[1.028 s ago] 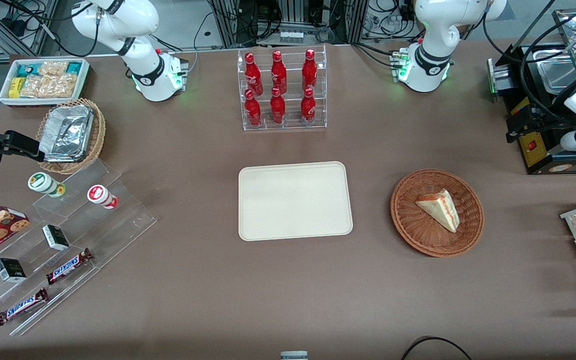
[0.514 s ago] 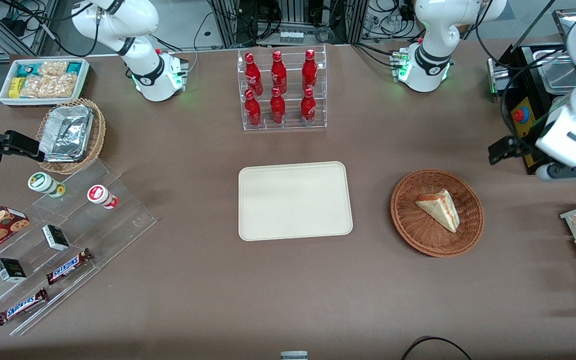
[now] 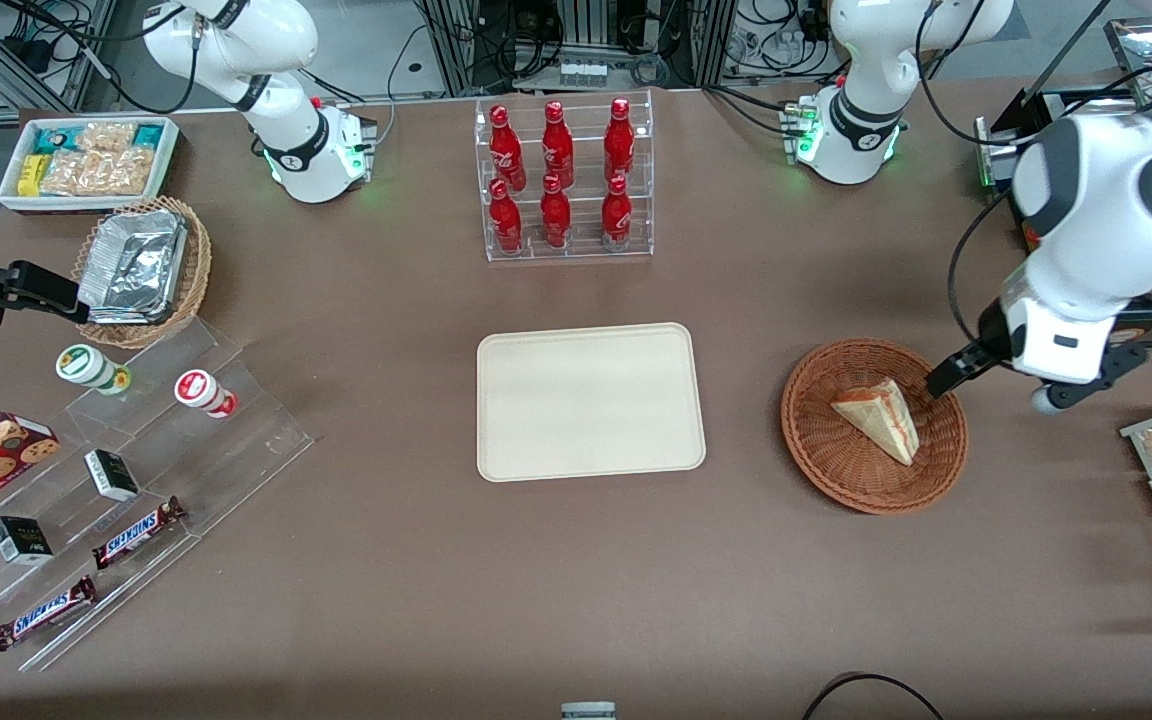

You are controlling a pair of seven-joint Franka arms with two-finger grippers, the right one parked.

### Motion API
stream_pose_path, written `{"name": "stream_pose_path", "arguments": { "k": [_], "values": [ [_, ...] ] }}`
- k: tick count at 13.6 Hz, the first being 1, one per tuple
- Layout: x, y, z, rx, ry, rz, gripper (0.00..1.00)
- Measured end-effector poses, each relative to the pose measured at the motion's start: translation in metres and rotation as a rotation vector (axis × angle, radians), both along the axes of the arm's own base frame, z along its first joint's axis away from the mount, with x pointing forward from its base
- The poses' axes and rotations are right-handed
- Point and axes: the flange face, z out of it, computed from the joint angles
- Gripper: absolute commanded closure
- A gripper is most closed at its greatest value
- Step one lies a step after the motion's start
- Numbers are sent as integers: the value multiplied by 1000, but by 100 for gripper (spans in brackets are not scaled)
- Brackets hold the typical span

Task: Place sandwich from basket to tray
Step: 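Move the left gripper down over the wrapped sandwich in the wicker basket, then close the left gripper on the sandwich and lift it from the basket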

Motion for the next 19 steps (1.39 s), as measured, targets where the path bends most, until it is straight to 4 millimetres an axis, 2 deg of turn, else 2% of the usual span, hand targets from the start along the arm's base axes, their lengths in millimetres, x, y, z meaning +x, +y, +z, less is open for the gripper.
{"name": "stream_pose_path", "arguments": {
  "k": [2,4,15,16,17,18,19],
  "values": [
    [-12,-4,-32,-12,-12,67,0],
    [-19,-3,-52,-13,16,106,0],
    [-20,-7,-148,-28,66,183,0],
    [-20,-7,-153,-28,70,184,10],
    [-19,-7,-158,-29,70,186,54],
    [-19,-7,-164,-31,69,194,95],
    [-18,-6,-168,-33,67,206,100]
  ]
}}
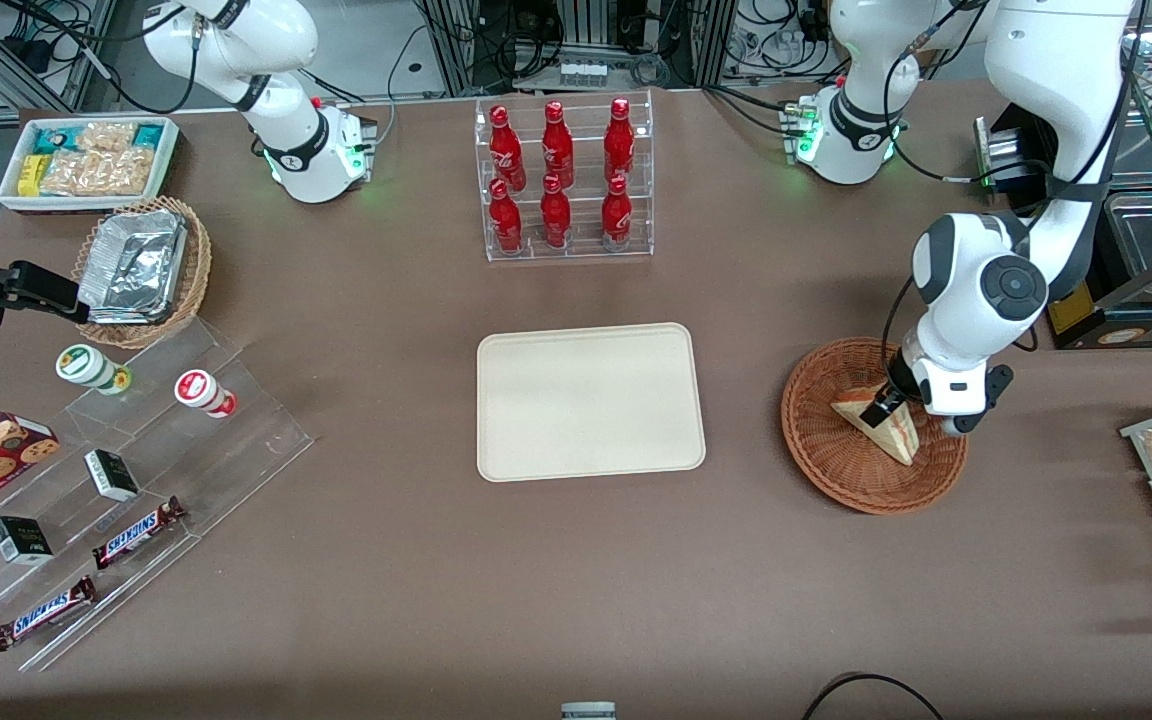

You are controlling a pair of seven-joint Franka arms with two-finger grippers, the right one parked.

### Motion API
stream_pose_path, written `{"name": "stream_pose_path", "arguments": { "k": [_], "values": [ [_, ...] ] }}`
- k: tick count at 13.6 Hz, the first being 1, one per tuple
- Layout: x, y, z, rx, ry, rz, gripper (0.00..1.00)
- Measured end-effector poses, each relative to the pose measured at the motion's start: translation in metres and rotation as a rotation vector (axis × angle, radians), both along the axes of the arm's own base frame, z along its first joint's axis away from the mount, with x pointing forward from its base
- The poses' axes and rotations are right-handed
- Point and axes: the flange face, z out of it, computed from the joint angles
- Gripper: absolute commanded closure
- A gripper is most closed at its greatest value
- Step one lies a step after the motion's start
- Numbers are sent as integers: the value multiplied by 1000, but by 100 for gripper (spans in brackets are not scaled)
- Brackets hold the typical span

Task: Place sandwich from basket to tray
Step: 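Close the left gripper on the sandwich and lift it from the basket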

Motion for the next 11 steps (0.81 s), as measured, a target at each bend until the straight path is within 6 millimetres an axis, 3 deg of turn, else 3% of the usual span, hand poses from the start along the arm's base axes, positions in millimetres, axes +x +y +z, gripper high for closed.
{"name": "stream_pose_path", "arguments": {
  "k": [3,7,9,11],
  "values": [
    [0,0,-5,-1,4,7,100],
    [6,-2,6,1,-12,0,100],
    [15,-4,33,18,22,-13,100],
    [28,-15,85,51,80,-44,100]
  ]
}}
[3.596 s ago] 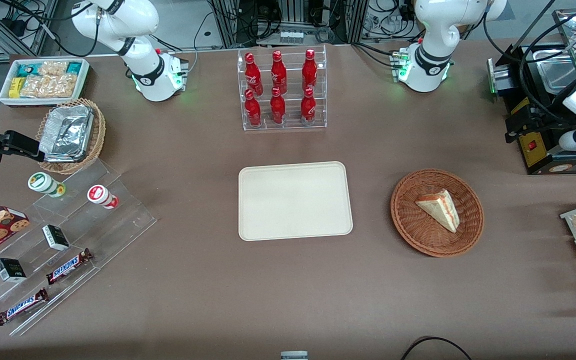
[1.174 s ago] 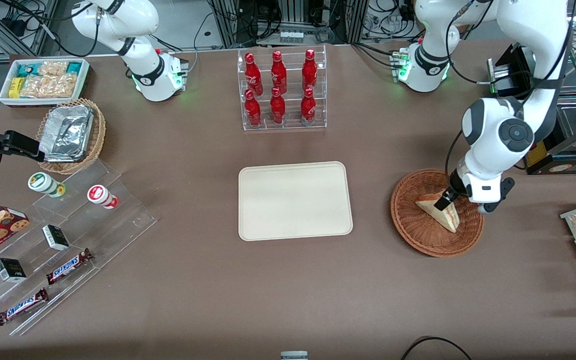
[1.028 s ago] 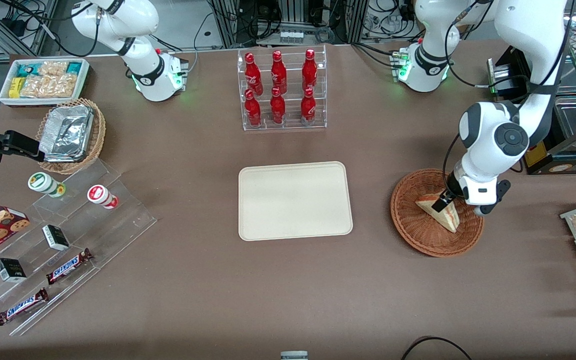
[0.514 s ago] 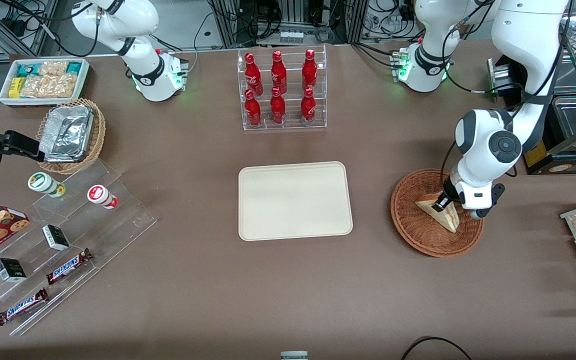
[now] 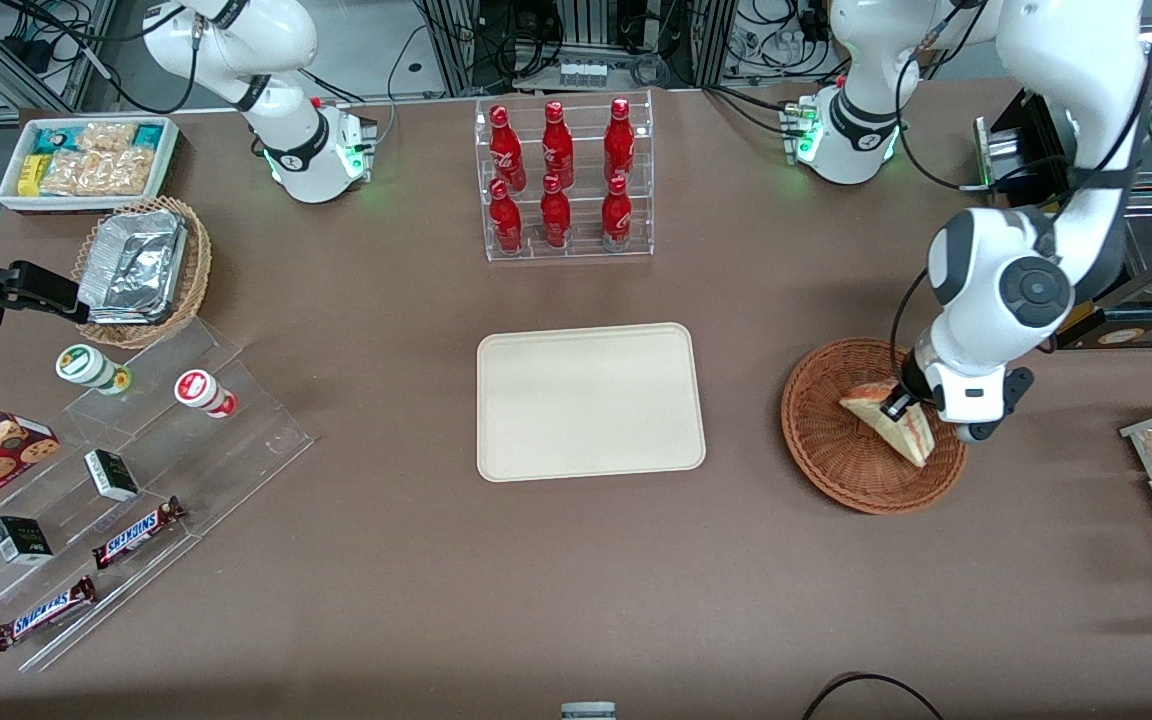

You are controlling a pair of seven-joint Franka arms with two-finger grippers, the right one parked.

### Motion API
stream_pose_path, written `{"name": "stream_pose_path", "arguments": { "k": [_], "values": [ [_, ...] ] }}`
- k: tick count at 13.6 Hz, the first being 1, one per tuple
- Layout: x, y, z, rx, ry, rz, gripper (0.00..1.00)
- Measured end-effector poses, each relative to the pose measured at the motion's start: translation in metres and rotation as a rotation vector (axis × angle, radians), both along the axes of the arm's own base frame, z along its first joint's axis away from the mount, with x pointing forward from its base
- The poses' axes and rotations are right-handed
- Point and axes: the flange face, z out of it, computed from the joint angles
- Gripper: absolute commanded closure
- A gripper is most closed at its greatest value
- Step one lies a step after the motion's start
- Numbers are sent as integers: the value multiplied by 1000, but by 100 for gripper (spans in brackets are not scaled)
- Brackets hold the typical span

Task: Place sandwich from basket to tray
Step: 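Close the left gripper on the sandwich and lift it from the basket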

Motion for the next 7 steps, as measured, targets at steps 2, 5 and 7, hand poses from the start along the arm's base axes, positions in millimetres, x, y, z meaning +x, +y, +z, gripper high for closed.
{"name": "stream_pose_path", "arguments": {
  "k": [2,5,7],
  "values": [
    [10,-34,60,13,25,-51,100],
    [5,-115,113,16,19,-181,100],
    [-5,-166,116,10,13,-281,100]
  ]
}}
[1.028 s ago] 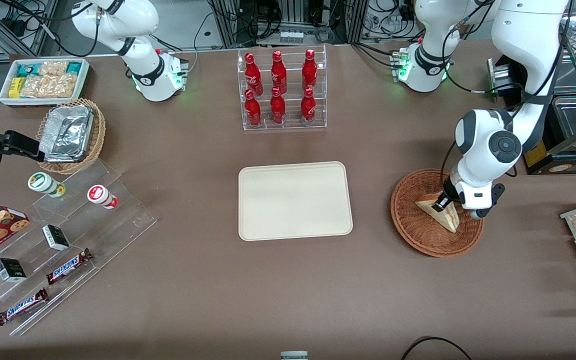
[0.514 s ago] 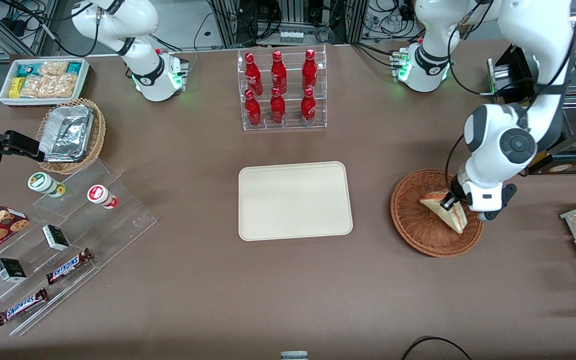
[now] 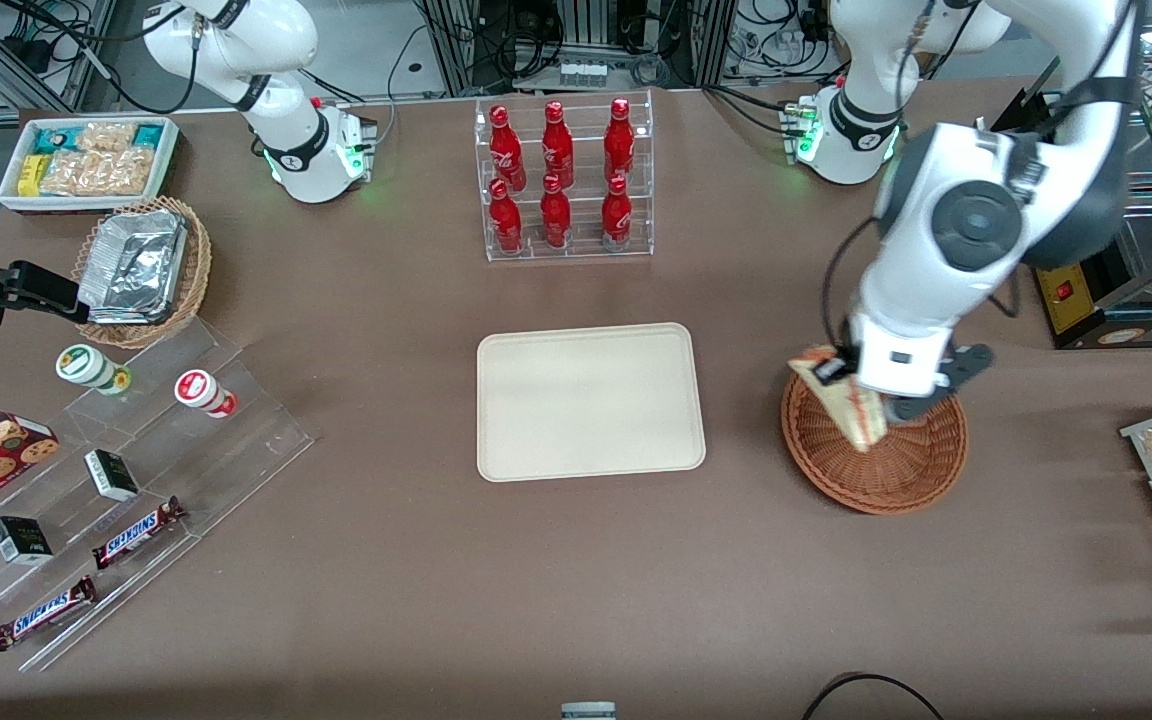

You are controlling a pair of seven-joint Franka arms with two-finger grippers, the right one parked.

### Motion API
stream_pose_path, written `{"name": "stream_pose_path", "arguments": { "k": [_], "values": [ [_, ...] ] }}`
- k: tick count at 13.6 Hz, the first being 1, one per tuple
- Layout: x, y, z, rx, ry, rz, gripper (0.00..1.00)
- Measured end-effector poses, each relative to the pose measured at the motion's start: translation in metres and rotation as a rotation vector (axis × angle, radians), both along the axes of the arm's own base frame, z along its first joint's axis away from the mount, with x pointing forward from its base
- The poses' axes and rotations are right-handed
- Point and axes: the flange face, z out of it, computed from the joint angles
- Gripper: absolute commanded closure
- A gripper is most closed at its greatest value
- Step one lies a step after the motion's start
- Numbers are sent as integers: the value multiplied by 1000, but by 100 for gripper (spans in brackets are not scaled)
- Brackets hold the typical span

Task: Place sandwich from basket to tray
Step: 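Carry the sandwich with the left gripper over the cream tray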

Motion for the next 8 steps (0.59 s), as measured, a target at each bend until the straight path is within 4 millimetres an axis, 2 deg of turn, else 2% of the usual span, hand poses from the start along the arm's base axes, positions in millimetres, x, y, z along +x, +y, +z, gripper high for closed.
{"name": "stream_pose_path", "arguments": {
  "k": [2,5,8],
  "values": [
    [-10,-55,-17,-3,16,-92,100],
    [-27,-140,-62,2,54,-219,100],
    [-35,-193,-102,-25,30,-289,100]
  ]
}}
